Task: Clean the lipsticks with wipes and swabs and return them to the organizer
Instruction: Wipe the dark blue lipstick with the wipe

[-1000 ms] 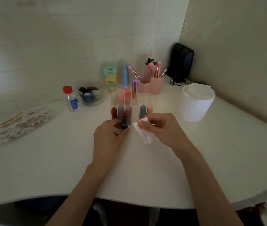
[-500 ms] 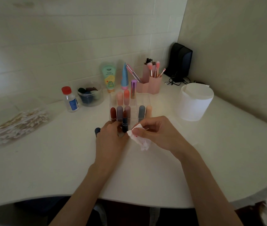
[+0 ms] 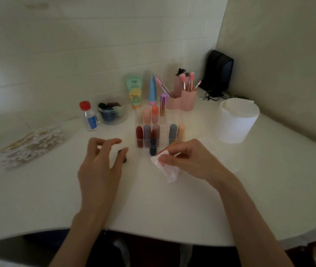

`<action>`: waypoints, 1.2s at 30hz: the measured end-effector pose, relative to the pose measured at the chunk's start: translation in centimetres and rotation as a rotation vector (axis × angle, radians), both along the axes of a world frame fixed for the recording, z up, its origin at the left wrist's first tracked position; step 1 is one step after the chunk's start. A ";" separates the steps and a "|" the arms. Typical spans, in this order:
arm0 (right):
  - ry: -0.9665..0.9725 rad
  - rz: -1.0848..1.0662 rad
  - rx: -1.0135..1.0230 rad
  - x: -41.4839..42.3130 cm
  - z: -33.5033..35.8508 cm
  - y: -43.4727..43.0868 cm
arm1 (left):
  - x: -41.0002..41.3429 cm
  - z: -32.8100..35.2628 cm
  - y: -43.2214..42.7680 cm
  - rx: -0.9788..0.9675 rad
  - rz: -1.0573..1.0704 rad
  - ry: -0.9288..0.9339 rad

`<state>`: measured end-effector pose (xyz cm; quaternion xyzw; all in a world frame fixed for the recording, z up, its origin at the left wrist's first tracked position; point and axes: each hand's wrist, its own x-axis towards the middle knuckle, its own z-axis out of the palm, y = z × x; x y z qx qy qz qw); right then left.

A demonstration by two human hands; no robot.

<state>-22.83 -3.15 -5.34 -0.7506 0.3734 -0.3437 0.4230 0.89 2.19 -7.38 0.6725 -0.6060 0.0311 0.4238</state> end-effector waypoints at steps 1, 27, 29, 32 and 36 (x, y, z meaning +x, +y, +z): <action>0.010 -0.002 -0.006 0.2 0.0 0.1 | 0.5 -0.3 -0.1 0.074 0.008 -0.041; -0.062 -0.314 -0.785 6.1 -2.4 2.5 | 1.7 0.9 -0.1 0.269 -0.621 1.012; -0.055 -0.316 -0.812 6.5 -2.4 2.7 | 1.7 0.8 -0.1 0.270 -0.617 1.013; -0.043 -0.352 -0.870 6.8 -2.3 3.0 | 1.7 0.8 -0.1 0.258 -0.639 1.032; -0.005 -0.377 -0.949 6.9 -2.6 3.3 | 1.7 0.8 0.2 0.269 -0.684 1.050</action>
